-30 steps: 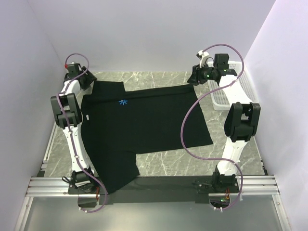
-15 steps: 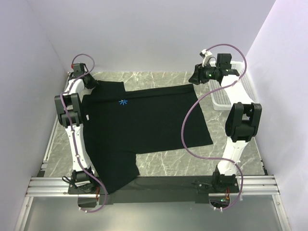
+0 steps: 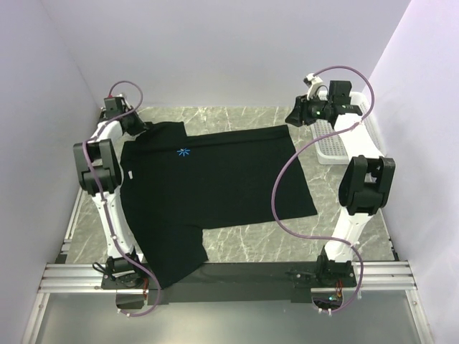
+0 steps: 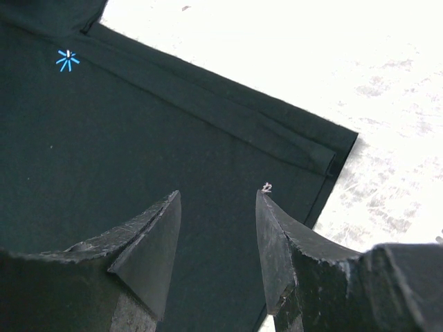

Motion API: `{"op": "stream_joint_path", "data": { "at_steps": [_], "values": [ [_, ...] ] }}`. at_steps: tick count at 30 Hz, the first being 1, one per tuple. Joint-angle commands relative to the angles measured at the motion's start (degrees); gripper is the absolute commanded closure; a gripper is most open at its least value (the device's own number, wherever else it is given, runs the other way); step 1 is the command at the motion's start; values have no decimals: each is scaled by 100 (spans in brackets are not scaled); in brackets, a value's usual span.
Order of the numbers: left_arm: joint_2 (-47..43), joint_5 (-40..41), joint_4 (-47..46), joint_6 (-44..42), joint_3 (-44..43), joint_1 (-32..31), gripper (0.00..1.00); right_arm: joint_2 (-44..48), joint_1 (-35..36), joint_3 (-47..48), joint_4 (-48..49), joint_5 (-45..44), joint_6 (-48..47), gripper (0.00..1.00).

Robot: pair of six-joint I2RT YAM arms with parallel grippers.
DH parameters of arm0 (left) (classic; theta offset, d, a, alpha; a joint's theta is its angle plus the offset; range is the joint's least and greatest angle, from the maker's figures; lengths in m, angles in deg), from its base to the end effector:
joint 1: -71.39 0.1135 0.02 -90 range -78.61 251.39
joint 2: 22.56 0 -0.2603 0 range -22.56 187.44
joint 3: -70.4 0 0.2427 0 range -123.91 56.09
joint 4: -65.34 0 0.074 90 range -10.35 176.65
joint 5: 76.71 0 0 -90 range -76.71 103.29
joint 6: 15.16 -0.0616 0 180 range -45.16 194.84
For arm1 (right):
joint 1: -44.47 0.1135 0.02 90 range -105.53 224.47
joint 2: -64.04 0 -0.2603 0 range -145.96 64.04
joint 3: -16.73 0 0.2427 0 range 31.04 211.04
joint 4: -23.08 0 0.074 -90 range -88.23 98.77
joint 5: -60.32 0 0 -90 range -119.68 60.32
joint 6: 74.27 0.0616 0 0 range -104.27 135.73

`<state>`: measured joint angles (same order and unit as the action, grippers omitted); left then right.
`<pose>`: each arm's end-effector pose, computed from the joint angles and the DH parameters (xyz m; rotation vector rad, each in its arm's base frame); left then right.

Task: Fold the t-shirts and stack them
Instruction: Fold the tshirt

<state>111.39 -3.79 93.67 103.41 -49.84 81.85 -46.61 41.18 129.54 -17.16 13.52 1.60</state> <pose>0.5295 0.0794 0.1544 -0.6268 2.2309 -0.5047 0.4496 0.0164 0.2929 -0.5912 2.0179 0.6558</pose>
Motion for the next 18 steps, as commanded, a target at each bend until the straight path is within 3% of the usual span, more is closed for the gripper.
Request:
{"op": "stream_joint_path", "data": {
  "at_steps": [1,18],
  "values": [
    [-931,-717,-637,-335,474,61,100,474,-84,-137,168,171,42,46],
    [-2478,-2062,-523,-950,2401,106,99,922,-146,-639,194,224,-2,46]
  ]
}}
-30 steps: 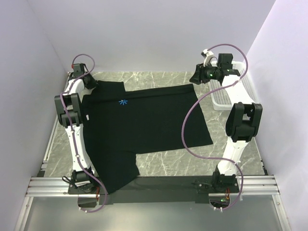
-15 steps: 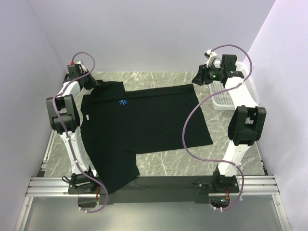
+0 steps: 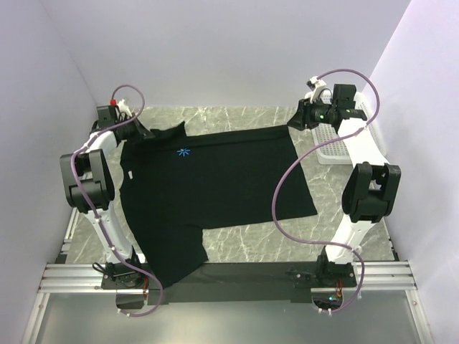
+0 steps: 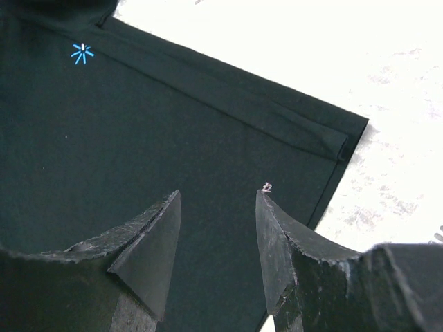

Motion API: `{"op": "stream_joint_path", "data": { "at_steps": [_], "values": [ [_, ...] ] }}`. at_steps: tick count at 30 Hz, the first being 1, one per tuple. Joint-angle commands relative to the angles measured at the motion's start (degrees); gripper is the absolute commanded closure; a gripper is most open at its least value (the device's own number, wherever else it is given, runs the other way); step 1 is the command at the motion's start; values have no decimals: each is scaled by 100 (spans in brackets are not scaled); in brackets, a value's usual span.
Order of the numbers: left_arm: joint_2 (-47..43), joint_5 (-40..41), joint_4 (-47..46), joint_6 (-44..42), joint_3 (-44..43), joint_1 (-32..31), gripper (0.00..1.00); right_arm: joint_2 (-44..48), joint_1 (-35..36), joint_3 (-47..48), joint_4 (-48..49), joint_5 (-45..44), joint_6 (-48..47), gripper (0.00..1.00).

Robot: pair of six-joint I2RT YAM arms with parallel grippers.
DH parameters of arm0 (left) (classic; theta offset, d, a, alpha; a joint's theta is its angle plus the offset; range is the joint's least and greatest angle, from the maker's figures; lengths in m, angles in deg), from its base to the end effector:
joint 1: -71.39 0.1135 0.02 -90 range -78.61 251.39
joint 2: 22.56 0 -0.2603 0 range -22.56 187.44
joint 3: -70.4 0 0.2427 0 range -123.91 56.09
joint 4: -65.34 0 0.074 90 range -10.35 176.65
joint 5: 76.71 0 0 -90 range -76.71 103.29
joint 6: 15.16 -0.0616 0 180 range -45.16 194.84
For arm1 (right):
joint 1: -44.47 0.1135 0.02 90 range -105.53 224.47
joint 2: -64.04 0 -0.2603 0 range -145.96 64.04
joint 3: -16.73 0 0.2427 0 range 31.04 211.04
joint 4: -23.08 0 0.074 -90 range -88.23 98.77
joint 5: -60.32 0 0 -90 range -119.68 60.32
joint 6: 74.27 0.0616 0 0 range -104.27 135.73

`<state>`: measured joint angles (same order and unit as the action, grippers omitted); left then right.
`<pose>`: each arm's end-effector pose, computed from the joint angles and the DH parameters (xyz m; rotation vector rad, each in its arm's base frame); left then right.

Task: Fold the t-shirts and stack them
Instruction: Fold the tshirt

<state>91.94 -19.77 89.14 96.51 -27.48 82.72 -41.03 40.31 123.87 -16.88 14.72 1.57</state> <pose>0.4539 0.0567 0.1995 -0.3396 2.2205 -0.7504 0.4254 0.0123 0.3011 -0.5866 2.0080 0.6669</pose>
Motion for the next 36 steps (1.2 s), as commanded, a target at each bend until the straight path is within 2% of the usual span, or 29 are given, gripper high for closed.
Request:
{"op": "stream_joint_path", "data": {
  "at_steps": [1,15,34,36],
  "values": [
    [-595,-508,-62,-303,296,18,99,400,-58,-125,157,112,-9,46],
    [-1368,-1027,693,-822,1141,18,100,778,-129,-512,236,192,0,46],
    [-2396,-2107,1430,-927,2143,18,99,1253,-190,-1083,403,402,44,46],
    [-2449,-2187,1555,-1016,2265,18,95,1270,-199,-1127,429,420,53,46]
  ]
}}
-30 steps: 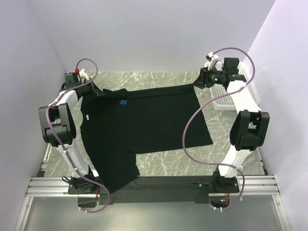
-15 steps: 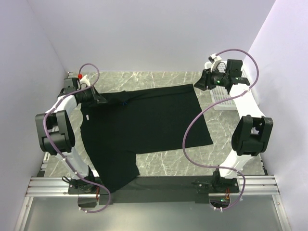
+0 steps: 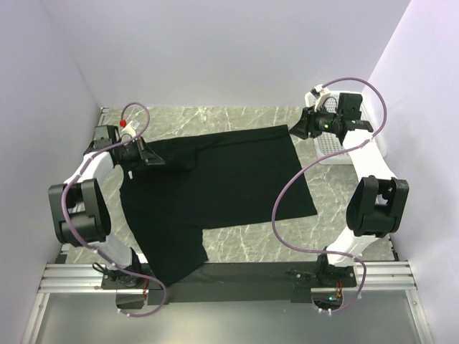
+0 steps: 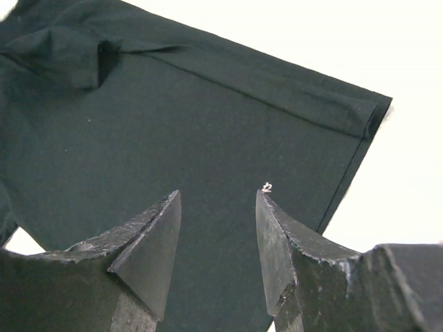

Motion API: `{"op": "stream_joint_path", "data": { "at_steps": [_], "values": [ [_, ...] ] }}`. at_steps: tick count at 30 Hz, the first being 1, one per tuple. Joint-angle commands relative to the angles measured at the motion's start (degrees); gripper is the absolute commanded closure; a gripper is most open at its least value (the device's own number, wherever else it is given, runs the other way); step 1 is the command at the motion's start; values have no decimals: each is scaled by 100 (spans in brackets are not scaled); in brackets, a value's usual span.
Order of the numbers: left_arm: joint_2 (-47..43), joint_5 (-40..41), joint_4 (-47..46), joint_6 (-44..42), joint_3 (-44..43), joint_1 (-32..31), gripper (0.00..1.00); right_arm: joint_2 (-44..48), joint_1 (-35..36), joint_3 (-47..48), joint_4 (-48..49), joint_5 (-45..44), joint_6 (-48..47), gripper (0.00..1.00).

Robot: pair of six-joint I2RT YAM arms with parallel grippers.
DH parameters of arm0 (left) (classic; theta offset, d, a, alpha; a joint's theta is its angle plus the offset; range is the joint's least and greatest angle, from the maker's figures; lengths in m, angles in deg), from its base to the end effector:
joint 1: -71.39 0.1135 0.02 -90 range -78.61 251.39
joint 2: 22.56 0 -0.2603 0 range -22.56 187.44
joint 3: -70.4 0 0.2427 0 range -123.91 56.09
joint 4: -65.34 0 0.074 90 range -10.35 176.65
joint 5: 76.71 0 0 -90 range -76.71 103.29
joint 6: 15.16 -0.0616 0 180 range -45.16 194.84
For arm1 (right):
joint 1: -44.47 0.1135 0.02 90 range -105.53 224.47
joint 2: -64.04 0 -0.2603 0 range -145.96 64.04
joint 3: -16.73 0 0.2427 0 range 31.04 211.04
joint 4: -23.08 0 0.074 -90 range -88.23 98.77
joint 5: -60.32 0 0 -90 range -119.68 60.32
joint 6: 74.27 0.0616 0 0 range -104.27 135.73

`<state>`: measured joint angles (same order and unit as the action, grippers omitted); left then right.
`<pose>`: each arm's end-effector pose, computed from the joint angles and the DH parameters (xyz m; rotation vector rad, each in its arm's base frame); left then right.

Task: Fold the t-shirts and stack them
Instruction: Fold the tshirt

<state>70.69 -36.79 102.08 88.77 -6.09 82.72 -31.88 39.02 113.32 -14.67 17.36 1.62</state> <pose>0.3374 0.0194 0.2121 -0.1581 2.3354 -1.0978 0.3846 0.0086 0.3053 -0.5881 1.9788 0.6948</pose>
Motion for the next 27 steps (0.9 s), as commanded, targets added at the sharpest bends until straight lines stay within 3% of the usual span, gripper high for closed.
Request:
{"op": "stream_joint_path", "data": {
  "at_steps": [1,3,4,5,6,7,8,10,12,14,15,18,23,26,27],
  "values": [
    [-412,-476,322,-225,196,9,79,372,-70,-98,217,156,57,46],
    [-544,-249,410,-251,389,27,73,372,-79,-116,235,156,57,46],
    [-797,75,402,-146,460,36,24,363,-79,-124,243,156,57,46],
    [-965,513,376,20,556,44,4,372,-79,-133,244,182,49,46],
    [-1176,996,332,109,601,62,1,372,-79,-133,244,173,57,46],
    [-1691,2080,227,249,636,53,1,363,-87,-133,261,182,57,46],
    [-1975,2665,-26,407,697,53,1,363,-79,-133,252,191,66,46],
    [-2679,3108,-501,584,803,53,1,337,-79,-142,261,208,66,46],
    [-2734,2936,-931,733,812,53,1,293,-79,-98,235,226,75,46],
    [-2367,2470,-821,716,472,19,1,267,-79,-28,226,226,57,46],
    [-2112,2251,-541,672,313,-43,7,241,-79,-10,217,226,57,46],
    [-1198,2152,-258,462,-92,-578,11,240,-79,7,182,173,5,46],
    [-502,2836,-73,259,-602,-1745,17,328,-79,-159,147,103,-74,45],
    [16,3486,23,329,-918,-2256,22,355,-87,-230,138,94,-57,45],
    [261,4027,67,381,-1007,-2363,23,363,-87,-247,129,77,-57,45]
  ]
}}
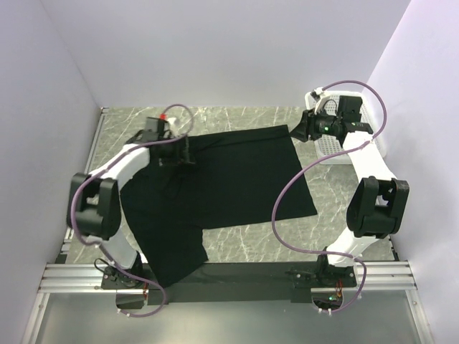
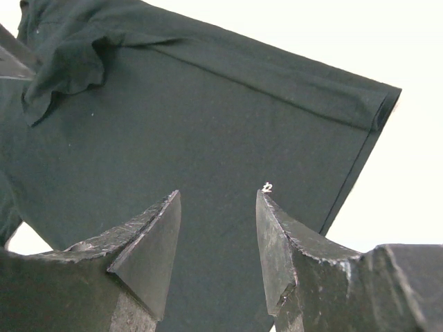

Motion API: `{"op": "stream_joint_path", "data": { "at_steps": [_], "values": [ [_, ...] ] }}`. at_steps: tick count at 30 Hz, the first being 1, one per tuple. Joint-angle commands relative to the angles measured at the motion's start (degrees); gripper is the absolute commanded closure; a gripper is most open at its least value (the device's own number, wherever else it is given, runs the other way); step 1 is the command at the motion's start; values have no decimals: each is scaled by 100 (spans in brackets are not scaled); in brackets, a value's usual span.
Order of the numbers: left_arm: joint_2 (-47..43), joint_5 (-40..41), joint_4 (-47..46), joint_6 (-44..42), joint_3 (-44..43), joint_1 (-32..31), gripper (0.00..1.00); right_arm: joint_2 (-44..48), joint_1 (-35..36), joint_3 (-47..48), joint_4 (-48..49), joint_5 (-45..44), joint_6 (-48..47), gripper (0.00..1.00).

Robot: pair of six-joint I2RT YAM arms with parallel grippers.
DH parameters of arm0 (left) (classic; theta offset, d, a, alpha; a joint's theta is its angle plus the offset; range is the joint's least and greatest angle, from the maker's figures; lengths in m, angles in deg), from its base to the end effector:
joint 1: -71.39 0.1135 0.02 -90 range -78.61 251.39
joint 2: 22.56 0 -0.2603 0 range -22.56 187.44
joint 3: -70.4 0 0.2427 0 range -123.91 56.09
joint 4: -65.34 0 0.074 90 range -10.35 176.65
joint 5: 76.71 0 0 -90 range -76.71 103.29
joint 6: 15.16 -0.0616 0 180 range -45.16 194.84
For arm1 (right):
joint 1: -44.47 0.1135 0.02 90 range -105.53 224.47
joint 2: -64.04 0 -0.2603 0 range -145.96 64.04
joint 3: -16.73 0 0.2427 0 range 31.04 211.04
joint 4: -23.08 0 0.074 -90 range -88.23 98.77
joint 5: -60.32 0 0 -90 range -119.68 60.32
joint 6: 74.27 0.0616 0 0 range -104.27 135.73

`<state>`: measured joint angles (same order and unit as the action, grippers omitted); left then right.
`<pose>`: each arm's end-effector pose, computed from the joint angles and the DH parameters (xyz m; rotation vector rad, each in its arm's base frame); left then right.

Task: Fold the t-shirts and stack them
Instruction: Fold the tshirt

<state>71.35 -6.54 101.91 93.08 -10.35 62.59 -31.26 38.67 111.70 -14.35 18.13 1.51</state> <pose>0.3519 -0.0756 0.2173 -0.0454 2.4696 -0.6302 0.3806 0.0072 0.3006 -0.5864 1.9832 0.7099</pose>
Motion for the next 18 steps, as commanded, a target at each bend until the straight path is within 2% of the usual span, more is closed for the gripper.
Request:
{"op": "stream_joint_path", "data": {
  "at_steps": [1,3,7,18],
  "values": [
    [302,1182,103,-14,-651,-455,24,311,-44,-95,97,0,-55,45],
    [574,1856,120,91,-818,-754,25,337,-44,-130,79,-35,-72,45],
    [979,2579,199,162,-1116,-1202,32,346,-44,-209,70,-44,-64,45],
    [1920,3539,727,136,-1776,-1695,45,373,-70,-288,79,-88,-55,45]
  ]
}}
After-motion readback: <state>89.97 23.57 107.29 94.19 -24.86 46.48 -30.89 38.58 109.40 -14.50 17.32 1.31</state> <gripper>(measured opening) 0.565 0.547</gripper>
